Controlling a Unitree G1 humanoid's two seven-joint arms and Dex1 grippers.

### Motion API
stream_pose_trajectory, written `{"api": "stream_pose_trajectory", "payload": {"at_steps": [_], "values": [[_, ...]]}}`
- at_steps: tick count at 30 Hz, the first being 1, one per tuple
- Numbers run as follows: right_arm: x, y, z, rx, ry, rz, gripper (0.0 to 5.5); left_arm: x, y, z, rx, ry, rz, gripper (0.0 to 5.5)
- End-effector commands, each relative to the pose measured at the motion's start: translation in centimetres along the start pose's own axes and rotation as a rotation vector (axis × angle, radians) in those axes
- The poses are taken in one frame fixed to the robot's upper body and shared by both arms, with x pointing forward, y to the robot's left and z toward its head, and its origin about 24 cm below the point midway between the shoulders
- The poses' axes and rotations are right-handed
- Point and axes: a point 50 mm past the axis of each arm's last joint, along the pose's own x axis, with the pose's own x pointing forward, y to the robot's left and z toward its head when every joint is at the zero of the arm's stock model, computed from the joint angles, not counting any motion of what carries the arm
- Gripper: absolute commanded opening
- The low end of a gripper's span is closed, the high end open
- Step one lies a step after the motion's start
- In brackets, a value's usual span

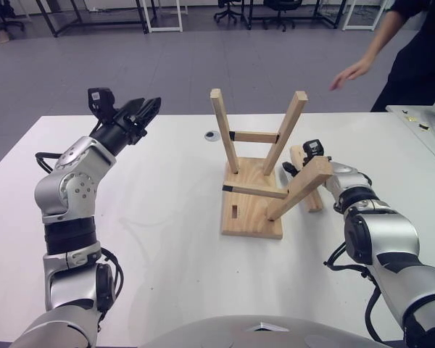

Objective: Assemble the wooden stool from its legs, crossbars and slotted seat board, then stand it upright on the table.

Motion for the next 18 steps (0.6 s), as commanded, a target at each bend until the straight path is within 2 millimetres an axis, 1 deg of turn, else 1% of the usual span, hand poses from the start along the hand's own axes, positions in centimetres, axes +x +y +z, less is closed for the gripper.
{"api": "stream_pose_trajectory", "payload": {"at_steps": [1, 4, 6, 11, 13, 14, 15, 17, 18], "values": [[-0.1, -0.4, -0.4, 0.048, 0.063, -0.053, 4.30, -0.1, -0.2, 0.2, 0.002, -0.003, -0.007, 2.81], [-0.2, -0.8, -1.5, 0.068, 0.110, -0.094, 3.70, -0.1, -0.2, 0.1, 0.002, -0.002, -0.005, 2.81], [-0.3, -0.9, -1.9, 0.068, 0.125, -0.104, 3.32, -0.1, -0.2, 0.0, 0.002, -0.001, -0.006, 2.81], [-0.2, -0.6, -2.6, -0.004, 0.171, -0.090, 2.34, -0.1, -0.3, 0.0, -0.006, -0.006, -0.012, 2.81], [-0.2, -0.6, -2.9, 0.010, 0.182, -0.096, 2.08, -0.1, -0.3, 0.0, -0.006, -0.008, -0.008, 2.81], [-0.3, -0.7, -2.9, 0.047, 0.178, -0.104, 2.08, -0.1, -0.3, 0.0, -0.007, -0.008, -0.008, 2.81], [-0.4, -1.1, -2.7, 0.080, 0.161, -0.122, 2.08, -0.1, -0.2, 0.0, -0.008, -0.008, -0.006, 2.81], [-0.8, -2.1, -1.6, 0.139, 0.096, -0.166, 2.08, -0.1, -0.1, 0.0, -0.011, -0.009, -0.001, 2.81], [-1.1, -2.7, -0.2, 0.170, 0.037, -0.195, 2.08, -0.1, -0.1, 0.1, -0.011, -0.010, 0.002, 2.81]]}}
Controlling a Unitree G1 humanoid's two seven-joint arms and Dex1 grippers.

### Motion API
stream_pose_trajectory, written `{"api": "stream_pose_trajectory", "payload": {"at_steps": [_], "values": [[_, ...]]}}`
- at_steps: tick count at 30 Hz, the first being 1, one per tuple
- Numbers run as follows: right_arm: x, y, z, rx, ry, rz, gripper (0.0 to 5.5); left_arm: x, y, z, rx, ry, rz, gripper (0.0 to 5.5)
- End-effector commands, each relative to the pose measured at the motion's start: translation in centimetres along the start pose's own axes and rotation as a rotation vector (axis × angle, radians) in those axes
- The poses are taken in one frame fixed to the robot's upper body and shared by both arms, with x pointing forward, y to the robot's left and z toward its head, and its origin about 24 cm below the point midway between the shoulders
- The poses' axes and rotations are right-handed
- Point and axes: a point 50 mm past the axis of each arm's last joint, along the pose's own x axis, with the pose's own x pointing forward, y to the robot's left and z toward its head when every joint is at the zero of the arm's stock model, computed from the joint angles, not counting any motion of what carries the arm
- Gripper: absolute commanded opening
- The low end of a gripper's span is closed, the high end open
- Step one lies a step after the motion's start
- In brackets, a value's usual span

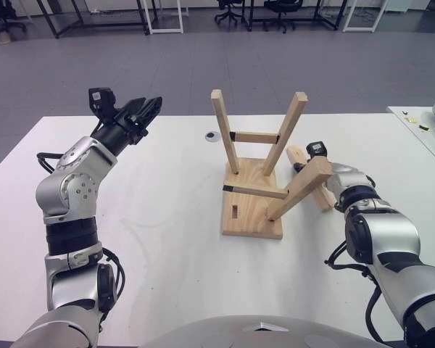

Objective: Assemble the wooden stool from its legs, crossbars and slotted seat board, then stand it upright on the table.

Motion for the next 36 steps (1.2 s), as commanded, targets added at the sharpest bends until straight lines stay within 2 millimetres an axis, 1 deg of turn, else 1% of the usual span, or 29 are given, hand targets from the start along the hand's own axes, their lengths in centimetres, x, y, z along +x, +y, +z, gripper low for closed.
{"api": "stream_pose_trajectory", "payload": {"at_steps": [1, 2, 4, 5, 6, 7, 9, 10, 11, 12, 13, 14, 15, 16, 17, 18, 19, 21, 23, 26, 31, 36], "values": [[-1.1, -2.7, 2.4, 0.151, -0.115, -0.105, 2.08, -0.1, 0.2, 0.2, -0.009, -0.005, 0.011, 2.81], [-1.9, -3.4, 5.0, 0.177, -0.221, -0.129, 2.08, 0.1, 0.2, 0.4, -0.014, -0.016, 0.013, 2.81], [-4.3, -4.2, 11.3, 0.215, -0.480, -0.150, 2.08, 0.7, 0.3, 1.4, -0.043, -0.058, 0.015, 2.81], [-6.2, -4.2, 15.1, 0.211, -0.624, -0.146, 2.08, 1.2, 0.2, 2.3, -0.047, -0.094, 0.009, 2.81], [-8.0, -4.0, 18.1, 0.210, -0.745, -0.132, 2.08, 1.6, 0.0, 3.2, -0.049, -0.129, 0.001, 2.81], [-10.3, -3.5, 21.4, 0.196, -0.876, -0.105, 2.08, 2.2, -0.3, 4.6, -0.040, -0.178, -0.013, 2.81], [-14.6, -2.4, 26.1, 0.193, -1.097, -0.029, 2.08, 3.4, -1.4, 7.7, -0.039, -0.289, -0.044, 2.81], [-17.6, -1.6, 28.6, 0.240, -1.240, 0.048, 2.08, 4.1, -3.0, 9.5, -0.062, -0.359, -0.092, 2.81], [-20.3, -0.6, 30.5, 0.310, -1.364, 0.155, 2.08, 4.6, -5.1, 10.9, -0.116, -0.418, -0.167, 2.81], [-22.6, 0.8, 32.0, 0.378, -1.463, 0.282, 2.08, 5.1, -7.8, 11.7, -0.209, -0.468, -0.258, 2.81], [-24.1, 1.9, 32.7, 0.428, -1.521, 0.385, 2.08, 5.4, -10.1, 11.9, -0.309, -0.482, -0.333, 2.81], [-25.1, 3.2, 33.1, 0.464, -1.552, 0.476, 2.08, 5.8, -12.5, 11.3, -0.338, -0.455, -0.396, 2.81], [-25.7, 4.5, 33.1, 0.477, -1.564, 0.538, 2.08, 6.1, -14.8, 10.4, -0.334, -0.397, -0.450, 2.81], [-25.9, 5.6, 32.9, 0.487, -1.558, 0.595, 2.08, 6.3, -16.3, 9.4, -0.215, -0.336, -0.476, 2.81], [-25.9, 6.5, 32.5, 0.484, -1.545, 0.623, 2.08, 6.6, -17.4, 8.4, -0.062, -0.273, -0.506, 2.81], [-25.6, 7.0, 32.2, 0.483, -1.524, 0.634, 2.08, 6.8, -17.9, 7.6, 0.059, -0.225, -0.516, 2.81], [-24.9, 7.3, 31.8, 0.485, -1.491, 0.631, 2.08, 7.0, -18.3, 7.0, 0.147, -0.191, -0.539, 2.81], [-22.9, 7.6, 30.8, 0.487, -1.408, 0.594, 2.08, 7.5, -19.1, 6.7, 0.228, -0.186, -0.557, 2.81], [-21.5, 7.9, 29.7, 0.486, -1.343, 0.578, 2.08, 8.0, -19.3, 6.8, 0.250, -0.203, -0.534, 2.81], [-20.5, 8.7, 28.4, 0.478, -1.283, 0.584, 2.08, 9.0, -18.6, 6.8, 0.248, -0.215, -0.469, 2.81], [-20.1, 9.5, 27.2, 0.464, -1.234, 0.603, 2.08, 10.3, -16.8, 6.4, 0.234, -0.203, -0.379, 2.81], [-20.0, 9.5, 26.8, 0.465, -1.219, 0.597, 2.07, 10.4, -16.4, 5.5, 0.251, -0.182, -0.364, 2.81]]}}
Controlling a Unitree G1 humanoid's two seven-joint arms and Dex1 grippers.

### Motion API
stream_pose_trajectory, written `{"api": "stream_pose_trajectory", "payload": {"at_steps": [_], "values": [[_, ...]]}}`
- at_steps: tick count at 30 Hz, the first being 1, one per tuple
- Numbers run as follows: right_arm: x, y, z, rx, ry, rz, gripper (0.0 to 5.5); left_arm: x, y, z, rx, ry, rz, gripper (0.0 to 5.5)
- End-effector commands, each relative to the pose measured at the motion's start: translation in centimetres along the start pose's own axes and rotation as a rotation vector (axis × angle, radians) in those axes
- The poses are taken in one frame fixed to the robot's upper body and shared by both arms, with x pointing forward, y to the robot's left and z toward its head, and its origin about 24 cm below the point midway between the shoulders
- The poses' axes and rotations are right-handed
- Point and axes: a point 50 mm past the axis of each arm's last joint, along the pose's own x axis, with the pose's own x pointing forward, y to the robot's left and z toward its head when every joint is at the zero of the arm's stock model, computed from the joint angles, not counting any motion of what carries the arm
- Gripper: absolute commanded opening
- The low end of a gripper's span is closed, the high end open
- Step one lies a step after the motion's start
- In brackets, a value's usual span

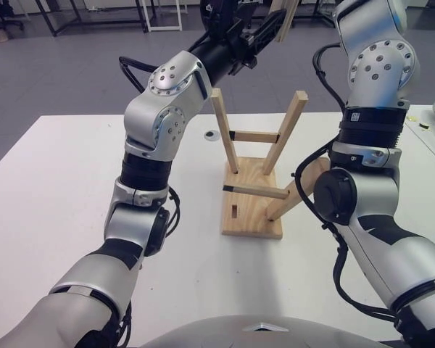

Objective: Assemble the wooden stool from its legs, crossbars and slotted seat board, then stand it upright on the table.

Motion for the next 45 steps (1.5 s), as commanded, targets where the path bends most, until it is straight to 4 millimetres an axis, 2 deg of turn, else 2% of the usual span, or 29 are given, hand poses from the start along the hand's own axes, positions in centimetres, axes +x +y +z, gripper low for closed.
{"api": "stream_pose_trajectory", "payload": {"at_steps": [1, 4, 7, 10, 14, 21, 24, 30, 34, 41, 45], "values": [[-0.2, 0.2, 0.0, 0.010, 0.006, 0.008, 2.07, -0.3, 0.2, -0.3, 0.022, 0.006, 0.025, 2.81], [-0.5, 0.2, -0.2, 0.010, 0.015, 0.012, 2.07, -1.1, 1.3, -0.6, 0.038, 0.023, 0.082, 2.81], [-1.0, 1.1, -0.6, 0.057, 0.056, 0.104, 2.07, -2.5, 4.5, -0.5, 0.064, 0.038, 0.218, 2.81], [-2.6, 2.7, -0.8, 0.136, 0.154, 0.283, 2.06, -3.5, 7.1, 0.0, 0.083, 0.025, 0.337, 2.81], [-4.6, 2.2, -0.9, 0.120, 0.254, 0.334, 2.06, -4.6, 8.4, -0.2, 0.090, 0.031, 0.398, 2.81], [-5.4, 1.1, -1.3, 0.093, 0.314, 0.294, 2.05, -4.7, 8.5, -0.6, 0.060, 0.026, 0.405, 2.81], [-5.3, 1.4, -1.4, 0.089, 0.328, 0.308, 2.05, -4.7, 8.6, -0.5, 0.053, 0.017, 0.410, 2.81], [-3.6, 3.0, 0.0, 0.116, 0.261, 0.394, 2.05, -5.0, 8.6, -0.9, 0.040, 0.009, 0.429, 2.81], [-1.9, 5.5, 3.2, 0.163, 0.138, 0.514, 2.05, -5.2, 8.8, -1.3, 0.032, 0.002, 0.443, 2.81], [-1.2, 6.4, 6.3, 0.084, 0.025, 0.541, 2.05, -5.2, 8.5, -1.0, 0.028, -0.020, 0.441, 2.81], [-1.5, 7.1, 9.3, -0.051, -0.033, 0.566, 2.05, -4.4, 6.3, 1.3, -0.138, -0.138, 0.325, 2.81]]}}
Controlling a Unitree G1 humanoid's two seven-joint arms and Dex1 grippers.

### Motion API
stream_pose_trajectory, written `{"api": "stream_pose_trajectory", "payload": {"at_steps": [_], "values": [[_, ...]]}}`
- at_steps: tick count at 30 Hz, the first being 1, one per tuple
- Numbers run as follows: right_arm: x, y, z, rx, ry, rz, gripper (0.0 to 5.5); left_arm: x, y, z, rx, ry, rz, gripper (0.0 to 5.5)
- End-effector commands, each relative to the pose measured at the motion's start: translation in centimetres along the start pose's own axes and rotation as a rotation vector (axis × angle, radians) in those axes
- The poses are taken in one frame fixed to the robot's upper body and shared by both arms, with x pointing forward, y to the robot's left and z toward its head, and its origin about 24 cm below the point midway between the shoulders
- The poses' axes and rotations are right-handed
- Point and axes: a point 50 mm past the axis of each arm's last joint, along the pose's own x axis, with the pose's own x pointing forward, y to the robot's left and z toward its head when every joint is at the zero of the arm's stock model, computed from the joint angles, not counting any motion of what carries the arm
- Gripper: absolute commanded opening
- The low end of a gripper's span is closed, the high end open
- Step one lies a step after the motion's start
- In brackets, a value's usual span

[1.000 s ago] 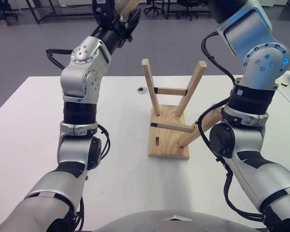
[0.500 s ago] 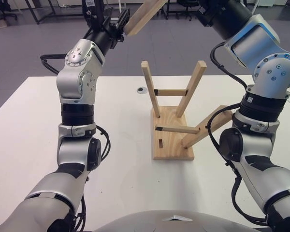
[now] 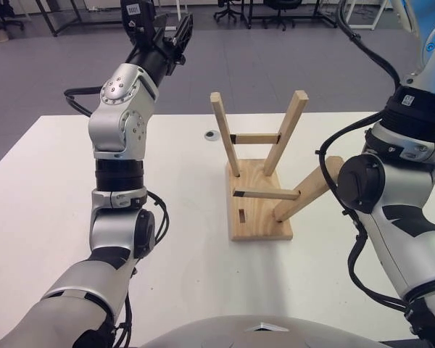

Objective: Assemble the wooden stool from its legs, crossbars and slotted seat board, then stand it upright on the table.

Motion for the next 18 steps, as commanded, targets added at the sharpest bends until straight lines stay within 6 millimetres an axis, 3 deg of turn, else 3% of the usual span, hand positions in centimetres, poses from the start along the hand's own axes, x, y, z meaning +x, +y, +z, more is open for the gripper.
{"api": "stream_pose_trajectory", "payload": {"at_steps": [1, 5, 8, 12, 15, 18], "values": [[0.6, 1.4, 3.9, -0.139, -0.057, 0.045, 2.05, -0.2, -2.3, 2.4, -0.197, -0.077, -0.113, 2.81], [0.7, 1.9, 6.5, -0.183, -0.115, 0.042, 2.05, 0.0, -4.5, 4.9, -0.379, -0.127, -0.209, 2.81], [0.8, 2.1, 6.6, -0.185, -0.115, 0.053, 2.05, 0.9, -6.7, 5.8, -0.507, -0.133, -0.248, 2.81], [0.4, 1.3, 3.9, -0.142, -0.052, 0.037, 2.05, 2.3, -10.6, 7.0, -0.695, -0.113, -0.336, 2.81], [-0.5, 0.6, 1.8, -0.111, 0.014, 0.016, 2.05, 2.9, -11.0, 7.5, -0.774, -0.111, -0.321, 2.81], [-2.7, -1.1, -0.1, -0.107, 0.119, -0.052, 2.05, 3.1, -10.2, 8.2, -0.785, -0.133, -0.285, 2.81]]}}
